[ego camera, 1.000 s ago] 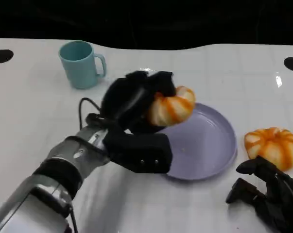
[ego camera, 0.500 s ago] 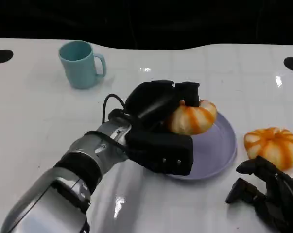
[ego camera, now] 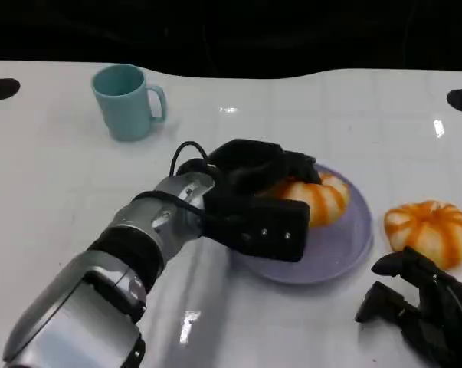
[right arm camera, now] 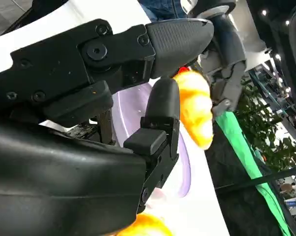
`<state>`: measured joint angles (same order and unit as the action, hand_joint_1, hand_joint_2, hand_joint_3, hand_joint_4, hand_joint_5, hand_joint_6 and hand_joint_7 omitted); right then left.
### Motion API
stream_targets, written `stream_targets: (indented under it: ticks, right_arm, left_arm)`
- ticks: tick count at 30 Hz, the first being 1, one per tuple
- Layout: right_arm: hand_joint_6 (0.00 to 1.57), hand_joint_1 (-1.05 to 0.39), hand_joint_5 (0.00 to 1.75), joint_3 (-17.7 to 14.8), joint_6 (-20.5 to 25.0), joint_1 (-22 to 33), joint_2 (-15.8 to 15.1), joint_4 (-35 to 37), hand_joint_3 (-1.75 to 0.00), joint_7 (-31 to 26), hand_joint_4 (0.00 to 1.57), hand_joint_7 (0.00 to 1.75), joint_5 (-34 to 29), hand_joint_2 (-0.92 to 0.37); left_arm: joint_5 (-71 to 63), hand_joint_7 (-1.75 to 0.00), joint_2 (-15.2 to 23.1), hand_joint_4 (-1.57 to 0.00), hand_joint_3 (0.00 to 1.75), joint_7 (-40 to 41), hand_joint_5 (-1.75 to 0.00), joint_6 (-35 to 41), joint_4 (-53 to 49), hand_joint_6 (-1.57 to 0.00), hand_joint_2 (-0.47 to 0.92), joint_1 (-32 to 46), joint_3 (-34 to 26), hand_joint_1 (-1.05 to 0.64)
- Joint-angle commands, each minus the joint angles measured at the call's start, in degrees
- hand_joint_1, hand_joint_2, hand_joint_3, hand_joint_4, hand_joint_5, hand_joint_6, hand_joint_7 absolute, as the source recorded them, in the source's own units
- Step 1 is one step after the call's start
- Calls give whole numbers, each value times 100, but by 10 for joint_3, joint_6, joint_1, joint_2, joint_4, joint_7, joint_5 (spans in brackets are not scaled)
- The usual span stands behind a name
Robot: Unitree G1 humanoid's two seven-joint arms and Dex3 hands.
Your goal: Grasp the bread from the table and place it into the plate.
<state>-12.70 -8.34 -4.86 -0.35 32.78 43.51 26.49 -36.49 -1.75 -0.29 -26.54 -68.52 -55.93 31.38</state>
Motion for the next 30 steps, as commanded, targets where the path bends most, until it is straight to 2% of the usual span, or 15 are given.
stream_targets:
  ticks: [1,3,4,6,17,22,30]
  right_arm:
    - [62,-50,147,-4,-1,9,-2,1,-22,-5,68,117,1,-92]
    - [62,-50,147,-4,-4,10,-1,0,-22,-9,68,117,-2,-92]
    - [62,-51,147,-3,-4,10,-1,1,-22,-9,69,117,-2,-92]
    - [62,-51,148,-3,-4,9,-2,1,-22,-8,69,117,-2,-92]
    - [61,-51,149,-2,-4,9,-2,1,-23,-7,68,118,-2,-92]
    - [60,-49,149,-3,-7,8,-2,3,-24,-7,67,117,-1,-92]
    - [61,-51,149,-3,-9,7,-4,4,-23,-8,67,116,-4,-92]
  left_arm:
    - [-4,0,13,-9,61,-27,-25,13,14,-20,92,-22,4,-96]
    - [-7,0,16,-6,67,-32,-23,17,16,-17,92,-23,8,-99]
    - [-9,-1,18,-3,78,-36,-22,19,16,-15,92,-25,9,-103]
    - [-9,-1,20,-1,85,-40,-22,23,16,-13,92,-26,11,-104]
    - [-7,-1,21,0,89,-41,-22,25,18,-13,92,-26,12,-105]
    - [60,0,49,0,86,-71,-23,-26,52,-12,92,7,-43,-105]
    - [195,0,64,-1,82,-197,-26,-50,115,-12,92,74,-124,-105]
